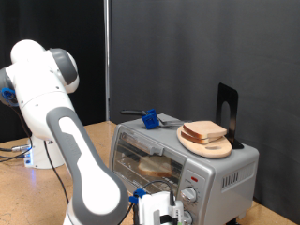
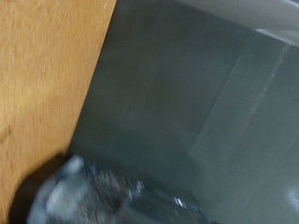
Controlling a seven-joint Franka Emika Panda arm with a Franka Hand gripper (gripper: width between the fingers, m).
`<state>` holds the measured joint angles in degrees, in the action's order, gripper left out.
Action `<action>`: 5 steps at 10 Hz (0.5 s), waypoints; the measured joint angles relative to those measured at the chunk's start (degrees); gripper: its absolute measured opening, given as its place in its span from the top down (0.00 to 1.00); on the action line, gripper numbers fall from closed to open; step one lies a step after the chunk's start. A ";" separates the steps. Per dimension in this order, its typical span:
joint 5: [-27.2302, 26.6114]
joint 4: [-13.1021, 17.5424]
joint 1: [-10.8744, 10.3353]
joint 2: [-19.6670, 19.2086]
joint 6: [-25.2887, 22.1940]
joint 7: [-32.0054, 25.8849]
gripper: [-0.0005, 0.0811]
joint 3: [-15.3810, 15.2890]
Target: Make a piece of toast with the oven
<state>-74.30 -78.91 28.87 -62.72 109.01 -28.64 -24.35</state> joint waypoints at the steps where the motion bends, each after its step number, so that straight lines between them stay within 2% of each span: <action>1: -3.19 -1.04 0.90 0.03 1.50 -7.49 0.99 -1.10; 2: -6.59 -2.15 1.95 0.05 2.51 -15.14 0.99 -2.31; 3: -6.01 -3.12 2.51 0.19 1.88 -13.78 0.99 -2.42; 5: 0.45 -3.07 2.18 1.31 -1.59 1.33 0.99 -0.63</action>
<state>-73.85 -81.98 31.05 -61.41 107.43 -27.31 -24.98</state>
